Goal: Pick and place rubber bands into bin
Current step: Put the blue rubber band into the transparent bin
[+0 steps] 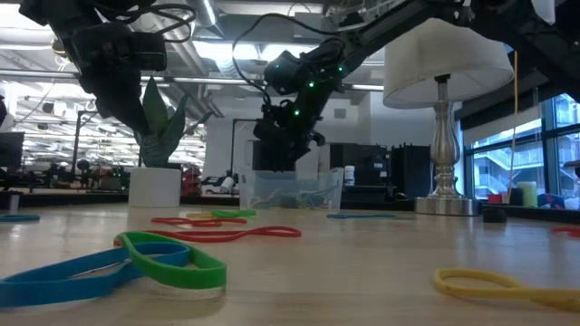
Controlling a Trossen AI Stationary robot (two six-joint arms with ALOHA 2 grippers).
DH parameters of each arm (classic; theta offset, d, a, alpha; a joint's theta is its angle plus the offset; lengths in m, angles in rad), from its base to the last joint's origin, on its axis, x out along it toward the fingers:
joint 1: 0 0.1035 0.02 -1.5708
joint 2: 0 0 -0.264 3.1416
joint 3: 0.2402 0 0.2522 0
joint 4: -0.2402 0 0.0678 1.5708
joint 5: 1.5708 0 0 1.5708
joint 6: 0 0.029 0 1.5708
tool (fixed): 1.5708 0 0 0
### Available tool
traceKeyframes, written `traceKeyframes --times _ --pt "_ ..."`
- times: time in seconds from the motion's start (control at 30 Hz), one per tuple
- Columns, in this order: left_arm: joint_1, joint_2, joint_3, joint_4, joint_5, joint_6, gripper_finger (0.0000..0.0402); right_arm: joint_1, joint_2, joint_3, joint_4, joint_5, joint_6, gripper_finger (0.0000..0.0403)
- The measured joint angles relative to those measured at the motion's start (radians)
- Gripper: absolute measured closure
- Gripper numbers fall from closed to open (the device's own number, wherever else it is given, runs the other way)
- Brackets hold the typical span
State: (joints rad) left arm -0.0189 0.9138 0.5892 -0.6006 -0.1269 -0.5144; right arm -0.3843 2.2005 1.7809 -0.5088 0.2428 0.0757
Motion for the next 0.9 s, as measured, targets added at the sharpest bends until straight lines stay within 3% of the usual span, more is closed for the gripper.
traceKeyframes --times 0.13,0.27,0.57,0.9 --pt "0.0 0.0 0.0 0.0 0.02 0.001 0.04 0.005 -0.013 -0.001 -0.034 -0.023 0.079 0.027" --pt "0.0 0.0 0.0 -0.001 0.023 0.002 0.04 0.043 -0.073 -0.001 -0.087 -0.065 0.12 0.0273" --pt "0.002 0.0 0.0 -0.001 0.005 0.053 0.0392 0.225 -0.232 -0.003 -0.311 -0.065 0.207 0.0393" --pt "0.001 0.0 0.001 0.006 -0.026 0.154 0.0281 0.529 -0.398 -0.278 -0.282 -0.024 0.497 0.0398"
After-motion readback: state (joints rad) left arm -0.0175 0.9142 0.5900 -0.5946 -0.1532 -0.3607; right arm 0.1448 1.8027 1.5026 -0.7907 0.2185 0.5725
